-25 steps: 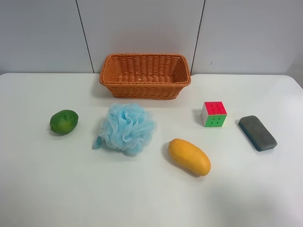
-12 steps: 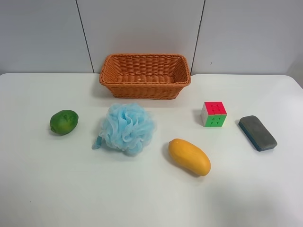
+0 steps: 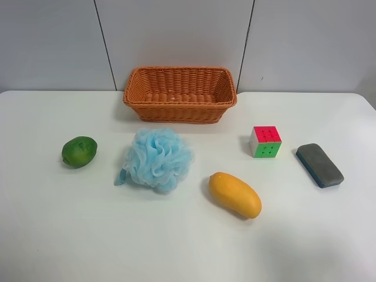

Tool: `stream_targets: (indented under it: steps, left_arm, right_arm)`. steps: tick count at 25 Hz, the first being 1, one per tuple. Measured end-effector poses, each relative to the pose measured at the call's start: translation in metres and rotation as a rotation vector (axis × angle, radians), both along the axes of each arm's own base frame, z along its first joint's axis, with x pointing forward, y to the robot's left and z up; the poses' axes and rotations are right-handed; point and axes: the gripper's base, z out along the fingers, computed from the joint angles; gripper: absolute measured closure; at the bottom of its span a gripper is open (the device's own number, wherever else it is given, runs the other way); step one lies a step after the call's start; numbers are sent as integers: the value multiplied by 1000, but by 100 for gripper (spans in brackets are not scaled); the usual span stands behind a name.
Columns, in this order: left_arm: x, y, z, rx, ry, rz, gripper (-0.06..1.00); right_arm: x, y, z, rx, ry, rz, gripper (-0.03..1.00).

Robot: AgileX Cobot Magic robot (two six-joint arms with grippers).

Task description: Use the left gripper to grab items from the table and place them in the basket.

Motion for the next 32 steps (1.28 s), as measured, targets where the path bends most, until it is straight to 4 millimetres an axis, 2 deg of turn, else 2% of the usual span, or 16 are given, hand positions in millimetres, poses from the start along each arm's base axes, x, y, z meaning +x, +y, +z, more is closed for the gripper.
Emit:
stream_targets:
  steps: [2,5,12,17,21,26,27,28,32]
  left_arm:
    - [27,-2,-2,-1,59,-25,-5]
    - [59,-16,-5,17,111,-92,-5]
    - [113,-76,-30,50,216,-160,-5]
    - [135,-123,-68,39,298,-148,-5]
    - [146,-147,-96,15,336,-137,-5]
    - [160,-169,-120,-77,318,-128,-5]
    - [160,-169,-120,-77,318,-128,-5]
    - [167,-174,-132,-98,318,-121,-5]
    - [177,-181,-160,-101,353,-105,-5]
  right_arm:
    - [0,0,0,0,0,0,-2]
    - [0,0,0,0,0,0,-2]
    - [0,0,0,0,0,0,-2]
    - [0,0,0,0,0,0,-2]
    - [0,0,0,0,0,0,-2]
    - [0,0,0,0,0,0,-2]
    - [0,0,0,0,0,0,-2]
    - [0,0,0,0,0,0,-2]
    - [0,0,0,0,0,0,-2]
